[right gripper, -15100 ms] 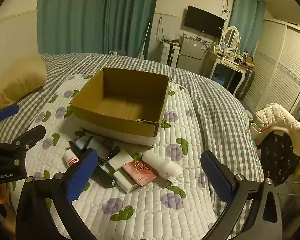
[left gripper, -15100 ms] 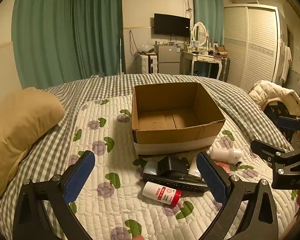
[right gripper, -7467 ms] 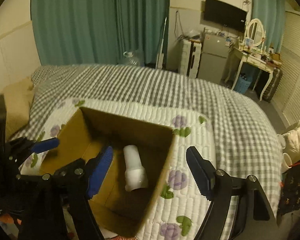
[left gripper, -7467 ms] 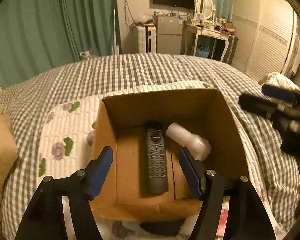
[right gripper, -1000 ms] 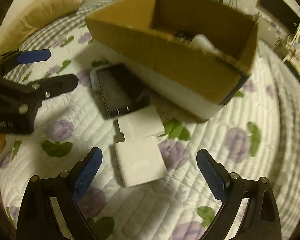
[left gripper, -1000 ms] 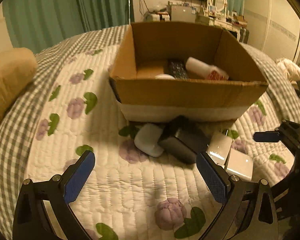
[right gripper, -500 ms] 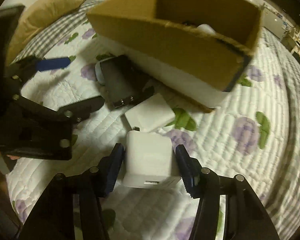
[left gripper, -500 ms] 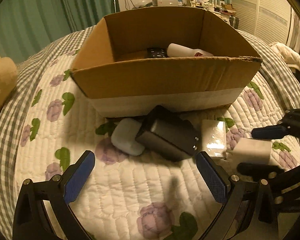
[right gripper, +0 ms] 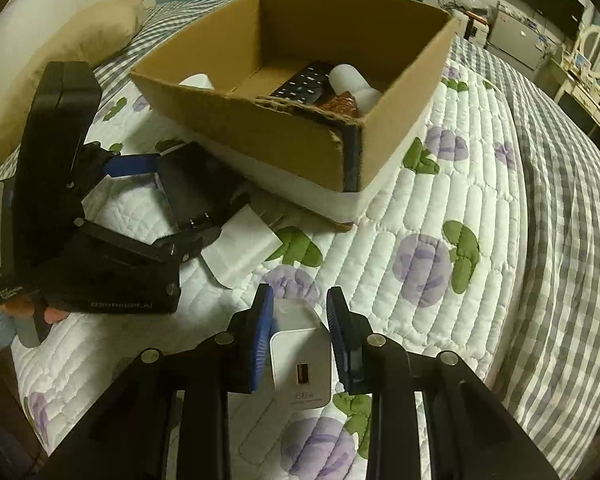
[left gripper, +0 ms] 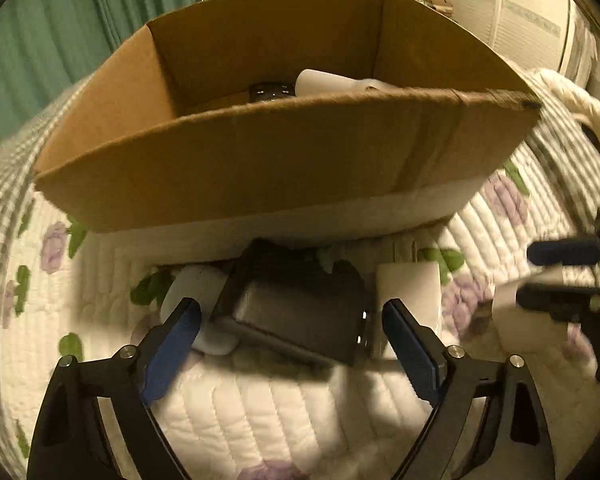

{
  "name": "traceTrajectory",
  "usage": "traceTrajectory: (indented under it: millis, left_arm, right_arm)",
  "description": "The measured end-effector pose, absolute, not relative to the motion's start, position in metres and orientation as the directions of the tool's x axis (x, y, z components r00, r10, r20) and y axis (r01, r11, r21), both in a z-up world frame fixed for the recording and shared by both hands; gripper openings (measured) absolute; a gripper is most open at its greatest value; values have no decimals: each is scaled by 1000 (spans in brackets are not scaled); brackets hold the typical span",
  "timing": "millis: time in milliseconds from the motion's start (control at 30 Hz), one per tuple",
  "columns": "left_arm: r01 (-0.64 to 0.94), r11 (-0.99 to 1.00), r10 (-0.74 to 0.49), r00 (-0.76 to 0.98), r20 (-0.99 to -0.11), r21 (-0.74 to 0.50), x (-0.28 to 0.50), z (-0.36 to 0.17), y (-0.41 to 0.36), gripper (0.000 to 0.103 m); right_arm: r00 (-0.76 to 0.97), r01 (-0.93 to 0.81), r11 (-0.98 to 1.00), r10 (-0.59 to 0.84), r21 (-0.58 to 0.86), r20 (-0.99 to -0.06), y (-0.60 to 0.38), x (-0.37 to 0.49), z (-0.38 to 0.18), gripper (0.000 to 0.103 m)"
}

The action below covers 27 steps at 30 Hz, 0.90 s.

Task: Organize rigid objects
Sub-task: 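Grasp the white square charger with the right gripper while the left gripper grasps the black UGREEN charger, then lift the white charger with the right gripper while the left gripper carries the black charger over the box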

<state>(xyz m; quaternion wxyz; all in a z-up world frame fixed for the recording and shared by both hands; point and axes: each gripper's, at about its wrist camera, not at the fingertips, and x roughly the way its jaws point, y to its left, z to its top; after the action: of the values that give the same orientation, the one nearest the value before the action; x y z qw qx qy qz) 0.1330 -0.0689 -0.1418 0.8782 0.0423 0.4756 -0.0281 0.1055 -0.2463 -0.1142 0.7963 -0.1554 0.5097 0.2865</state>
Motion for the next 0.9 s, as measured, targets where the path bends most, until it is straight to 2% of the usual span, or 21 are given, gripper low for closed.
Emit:
traceTrajectory:
  millis: [67,167,300,333,367,400,633,900]
  left_arm:
    - [84,995,-8,547,-837,45,137,-140,-70,83]
    - [88,995,-13,546,-837,42,137,-139,-70,81]
    - [94,995,-37,549,-835,18,127,-135,-70,81]
    - [95,995,-42,554,-832,13,122,-133,-70,81]
    - [93,996,-47,555,-830,6,119,-131,-71,81]
    - [92,996,-57,555,-830,-7,116,-129,-71,81]
    - [100,992,-123,548,-827,-81,88,-116,-73,80]
    - [72,994,-105,580,-808,-78,66,-81,-63,80]
  right_arm:
    - [305,-613,789,297,52,-905,-246,105,-118,29]
    - [242,-617,784,272,69,-931,-242,103,-131,53]
    - [203,-610,788,262,87,-943,-247,95,-150,51]
    - [207,-608,789,263,86,-942,-249,94,-151,47]
    - [212,-607,790,266,86,-940,-250,93,-151,36]
    - [216,-605,791,271,89,-938,-251,94,-150,32]
    - [259,-621,781,284,66,-923,-250,90,-135,28]
    - [355,-625,781,296,10,-887,-247,90,-98,28]
